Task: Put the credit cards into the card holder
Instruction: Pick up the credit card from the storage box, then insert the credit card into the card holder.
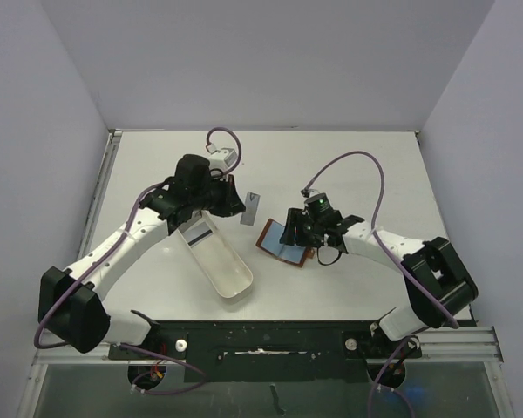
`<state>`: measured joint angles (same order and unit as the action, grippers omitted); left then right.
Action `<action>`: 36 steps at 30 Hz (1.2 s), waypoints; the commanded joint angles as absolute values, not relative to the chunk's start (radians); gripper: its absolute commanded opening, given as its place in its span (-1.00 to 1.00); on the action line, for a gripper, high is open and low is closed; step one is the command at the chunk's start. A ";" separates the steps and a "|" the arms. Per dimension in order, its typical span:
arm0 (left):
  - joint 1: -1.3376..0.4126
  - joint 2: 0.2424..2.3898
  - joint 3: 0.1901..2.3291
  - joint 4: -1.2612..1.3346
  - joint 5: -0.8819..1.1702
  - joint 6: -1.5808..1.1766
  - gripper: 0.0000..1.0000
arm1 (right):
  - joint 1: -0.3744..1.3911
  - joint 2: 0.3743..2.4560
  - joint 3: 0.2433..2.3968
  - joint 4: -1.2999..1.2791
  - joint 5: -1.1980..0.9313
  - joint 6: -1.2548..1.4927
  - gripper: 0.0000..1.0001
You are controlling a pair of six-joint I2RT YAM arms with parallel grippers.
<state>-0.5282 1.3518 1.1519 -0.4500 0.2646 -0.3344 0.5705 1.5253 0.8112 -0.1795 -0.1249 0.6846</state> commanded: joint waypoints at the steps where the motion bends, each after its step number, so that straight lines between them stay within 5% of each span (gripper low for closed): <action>1: -0.525 1.389 1.130 -0.242 0.449 -0.452 -1.00 | 0.562 1.452 0.793 -0.143 -0.126 0.682 0.06; 9: -0.531 1.542 1.131 -0.152 0.542 -0.526 -1.00 | 0.544 1.427 0.764 -0.137 -0.114 0.695 -0.19; 36: -0.573 1.888 1.283 -0.278 0.548 -0.417 -1.00 | 0.513 1.391 0.673 -0.167 -0.014 0.698 -0.29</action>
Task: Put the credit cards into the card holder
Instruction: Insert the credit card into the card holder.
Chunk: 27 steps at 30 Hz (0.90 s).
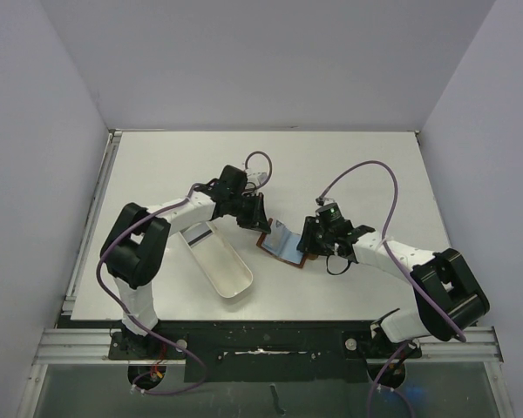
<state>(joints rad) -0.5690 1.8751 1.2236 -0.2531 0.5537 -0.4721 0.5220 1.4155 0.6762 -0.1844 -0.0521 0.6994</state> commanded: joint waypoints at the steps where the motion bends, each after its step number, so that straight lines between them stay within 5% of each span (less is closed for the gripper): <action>1: -0.572 1.892 1.285 -0.284 0.548 -0.413 -1.00 | 0.512 1.393 0.671 -0.168 -0.011 0.698 -0.30; 27: -0.590 1.926 1.254 -0.203 0.671 -0.492 -1.00 | 0.511 1.417 0.652 -0.160 0.020 0.702 -0.40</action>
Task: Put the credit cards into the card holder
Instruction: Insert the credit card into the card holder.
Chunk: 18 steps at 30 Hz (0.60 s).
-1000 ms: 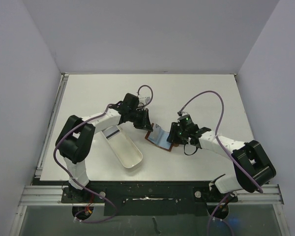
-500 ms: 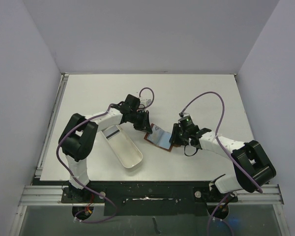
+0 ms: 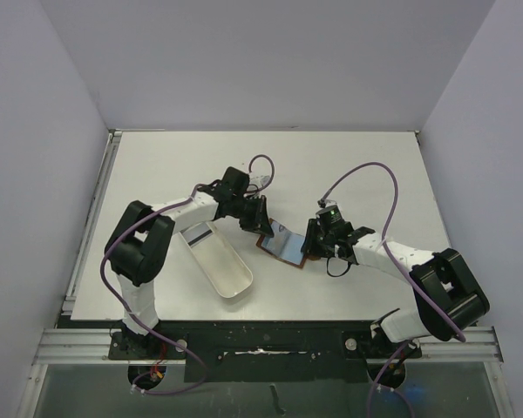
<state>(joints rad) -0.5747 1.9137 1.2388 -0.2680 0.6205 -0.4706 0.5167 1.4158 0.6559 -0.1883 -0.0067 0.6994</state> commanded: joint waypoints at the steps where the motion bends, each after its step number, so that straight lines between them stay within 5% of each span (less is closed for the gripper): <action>1: -0.593 1.929 1.255 -0.201 0.671 -0.494 -1.00 | 0.511 1.416 0.653 -0.160 0.020 0.703 -0.40; 18: -0.607 1.993 1.305 -0.318 0.543 -0.425 -1.00 | 0.510 1.417 0.647 -0.163 0.033 0.703 -0.41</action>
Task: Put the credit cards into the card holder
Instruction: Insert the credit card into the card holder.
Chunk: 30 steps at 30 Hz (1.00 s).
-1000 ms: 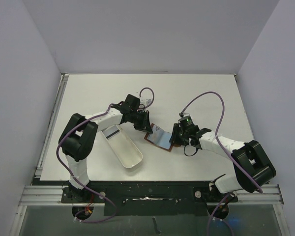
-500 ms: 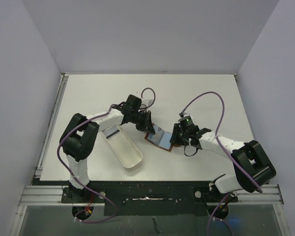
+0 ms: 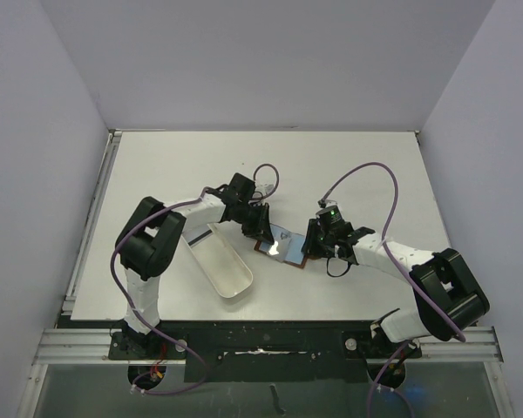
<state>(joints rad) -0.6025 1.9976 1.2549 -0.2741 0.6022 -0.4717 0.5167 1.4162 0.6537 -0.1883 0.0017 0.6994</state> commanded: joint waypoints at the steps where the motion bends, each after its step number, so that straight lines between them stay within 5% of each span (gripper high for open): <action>1: -0.607 1.991 1.304 -0.328 0.527 -0.422 -1.00 | 0.511 1.418 0.647 -0.163 0.033 0.703 -0.41; 30: -0.617 1.971 1.309 -0.275 0.487 -0.493 -1.00 | 0.514 1.422 0.646 -0.154 0.034 0.710 -0.42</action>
